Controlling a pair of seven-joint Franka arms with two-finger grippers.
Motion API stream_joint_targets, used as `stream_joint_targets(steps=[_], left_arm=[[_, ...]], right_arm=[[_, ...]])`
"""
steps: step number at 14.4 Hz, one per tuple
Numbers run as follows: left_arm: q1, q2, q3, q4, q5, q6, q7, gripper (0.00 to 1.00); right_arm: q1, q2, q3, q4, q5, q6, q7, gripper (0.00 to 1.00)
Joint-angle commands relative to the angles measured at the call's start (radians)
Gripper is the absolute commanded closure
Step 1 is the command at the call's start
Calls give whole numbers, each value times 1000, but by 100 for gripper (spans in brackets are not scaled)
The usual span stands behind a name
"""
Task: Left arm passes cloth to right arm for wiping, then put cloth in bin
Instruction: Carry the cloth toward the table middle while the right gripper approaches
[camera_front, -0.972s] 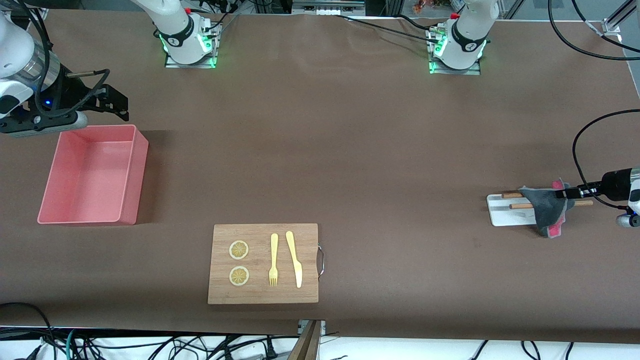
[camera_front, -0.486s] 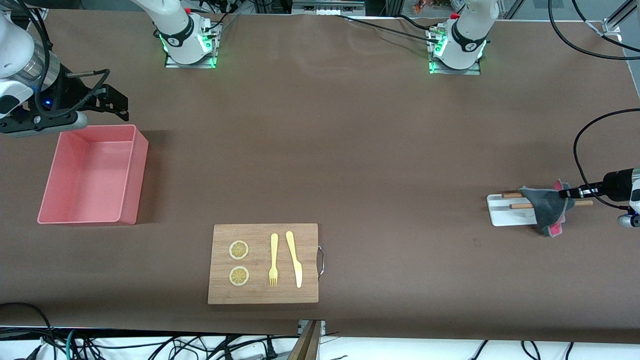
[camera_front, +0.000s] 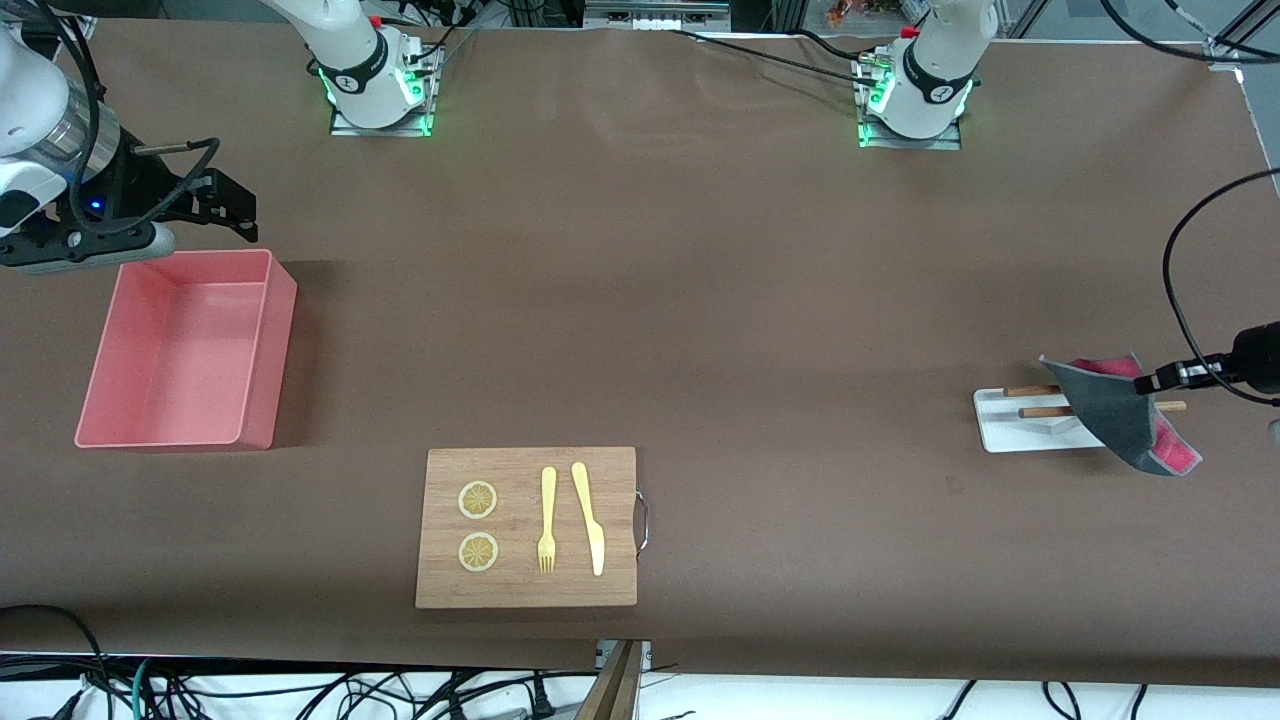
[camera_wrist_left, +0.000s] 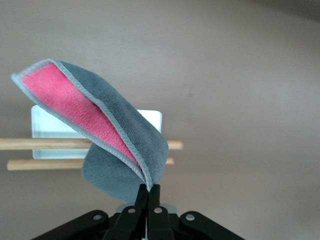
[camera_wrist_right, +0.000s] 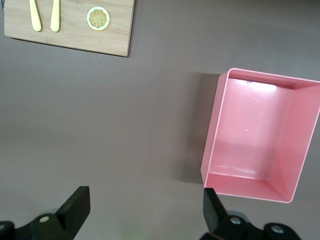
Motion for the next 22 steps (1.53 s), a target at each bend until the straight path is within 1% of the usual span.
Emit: stream_joint_targets(steps=[1,2,4,6,7,9,10,12,13,14,16,18,19,21,22], left_arm=[[-85,-54,0,33,-7,-67,-30,100],[-127,-63,1,48,-2,-72,-62,100],[-235,-75,0,65,45,-72,-199,100],[-350,-72,1,126,87,-72,-382,100],[-405,-69,1,151,88,-72,-498,100],[-506,-65,4,170,73,-67,-792,99],[-549,-60,6,185,65,-63,-911,97],[-658,-28,10,240,59,-53,-1095,100],[-678,-19,9,258,52,-26,-1210,100],[-682,-17,7,262,6,15,-1301,100],[-708,-14,9,256,-118,97,-1425,100],[-725,-3,7,254,-146,161,-1578,100],[-740,3,7,256,-161,189,-1657,100],[-746,8,7,256,-212,235,-1749,100],[-746,8,7,256,-240,240,-1778,100]], right_arm=[[-10,12,0,20,-2,-8,-10,0],[-12,21,-3,20,-4,-8,-12,0],[-19,28,-14,20,-2,-8,-13,0],[-19,29,-16,20,-2,-8,-3,0],[-16,29,-14,20,-2,-8,-15,0],[-7,53,-7,20,-1,-7,-15,0],[-2,81,3,25,-2,-10,-16,0],[21,86,13,28,-4,-27,-62,0],[31,87,15,31,-2,-40,-96,0],[39,90,19,28,8,-45,-134,0],[65,101,33,24,123,-51,-202,0],[106,118,41,16,223,-51,-197,0],[126,127,42,13,293,-48,-193,0],[177,150,43,14,416,-27,-191,0],[207,159,43,11,471,7,-191,0]])
